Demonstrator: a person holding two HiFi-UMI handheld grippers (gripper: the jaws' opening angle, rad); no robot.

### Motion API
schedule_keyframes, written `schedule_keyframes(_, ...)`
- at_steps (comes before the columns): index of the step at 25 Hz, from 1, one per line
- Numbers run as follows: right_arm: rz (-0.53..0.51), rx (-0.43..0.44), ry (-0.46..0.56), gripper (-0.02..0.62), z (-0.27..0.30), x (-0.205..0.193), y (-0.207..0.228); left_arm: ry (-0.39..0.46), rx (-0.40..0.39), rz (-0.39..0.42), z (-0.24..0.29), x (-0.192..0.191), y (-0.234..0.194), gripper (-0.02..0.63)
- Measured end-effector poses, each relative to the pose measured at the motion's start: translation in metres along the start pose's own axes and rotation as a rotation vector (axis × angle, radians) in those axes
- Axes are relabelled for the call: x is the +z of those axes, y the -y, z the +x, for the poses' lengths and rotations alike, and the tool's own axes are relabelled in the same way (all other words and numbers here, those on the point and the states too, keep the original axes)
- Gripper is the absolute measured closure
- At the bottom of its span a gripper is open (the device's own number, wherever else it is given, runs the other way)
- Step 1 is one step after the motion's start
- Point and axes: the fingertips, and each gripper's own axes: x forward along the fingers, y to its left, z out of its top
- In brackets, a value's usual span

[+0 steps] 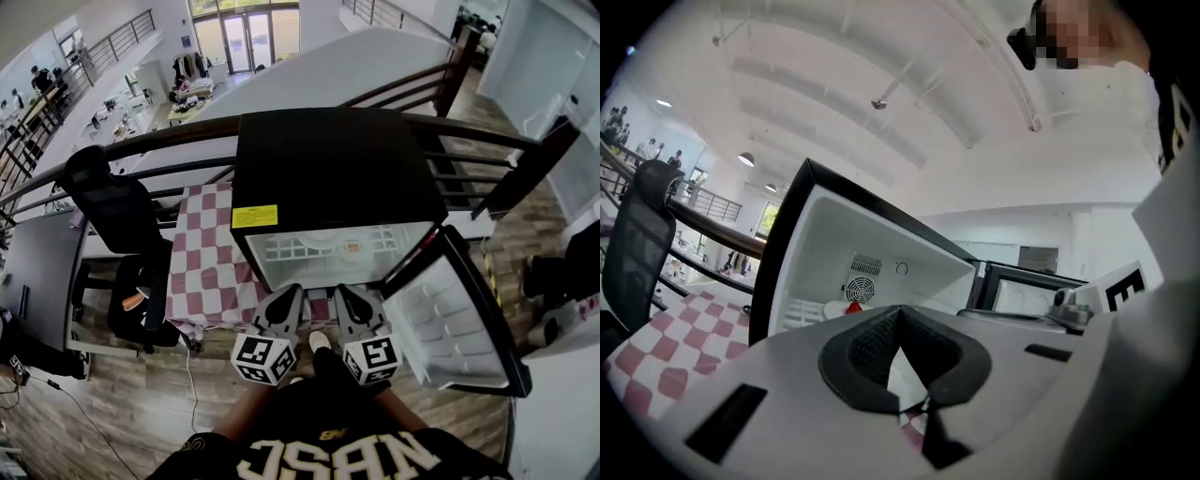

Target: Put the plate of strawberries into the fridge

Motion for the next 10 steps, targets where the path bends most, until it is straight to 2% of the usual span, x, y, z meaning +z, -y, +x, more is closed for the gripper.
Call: schedule_keyframes(10, 0.010, -0.030, 0.007, 0.575, -0.030, -0.004, 0.003, -0.027, -0.001, 0.097, -0.014, -0.012, 0.020, 0.587)
